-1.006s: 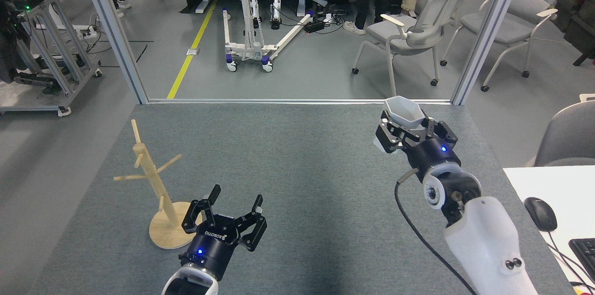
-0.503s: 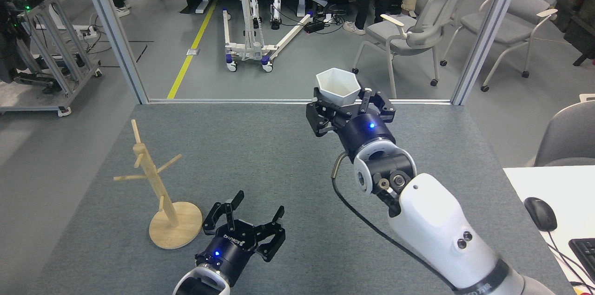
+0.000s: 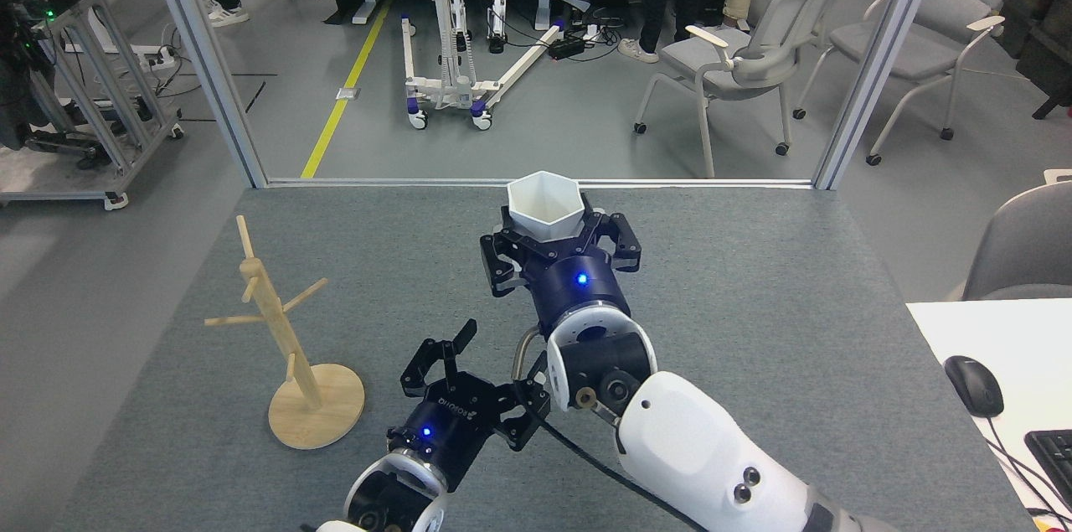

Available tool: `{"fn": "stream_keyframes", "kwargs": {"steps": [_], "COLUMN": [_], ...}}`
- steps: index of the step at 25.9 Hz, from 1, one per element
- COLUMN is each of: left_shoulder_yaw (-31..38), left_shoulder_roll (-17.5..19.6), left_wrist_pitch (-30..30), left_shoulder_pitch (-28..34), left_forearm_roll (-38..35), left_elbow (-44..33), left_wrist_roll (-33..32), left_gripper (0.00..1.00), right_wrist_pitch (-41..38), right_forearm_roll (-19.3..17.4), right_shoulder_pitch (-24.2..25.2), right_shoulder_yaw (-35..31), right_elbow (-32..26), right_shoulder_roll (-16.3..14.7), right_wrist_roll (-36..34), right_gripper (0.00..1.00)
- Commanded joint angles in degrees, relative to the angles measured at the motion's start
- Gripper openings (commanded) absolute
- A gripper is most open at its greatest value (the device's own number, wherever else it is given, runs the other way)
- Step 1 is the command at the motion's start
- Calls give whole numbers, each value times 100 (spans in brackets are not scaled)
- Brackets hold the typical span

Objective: Hang cup on storage rack
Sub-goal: 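Lift the cup with the right gripper and carry it toward the left gripper, then close the left gripper on the cup below the right gripper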

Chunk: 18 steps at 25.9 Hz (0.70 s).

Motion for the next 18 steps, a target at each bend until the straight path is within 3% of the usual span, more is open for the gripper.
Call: {"fn": "stream_keyframes", "kwargs": {"steps": [1,4,18], "left_shoulder_yaw": [-12,-12,-3], "left_shoulder_roll": [-150,-221,-379], "left_wrist_pitch": [530,644,662], "left_shoulder_pitch": [-100,-214,-654], "left_forearm_roll": [4,-5,-31], "left_elbow": [51,104,447], "left_wrist_roll": [0,0,0], "left_gripper": [99,99,99], "right_wrist_pitch": [138,138,138], "right_forearm_roll": [413,580,589], "right_shoulder_pitch": [200,288,367], "right_shoulder_yaw": [31,48,57], "right_elbow": [0,0,9], "right_shoulder_roll": [133,238,300], "right_wrist_roll": [49,49,49], "right_gripper": [4,6,6]}}
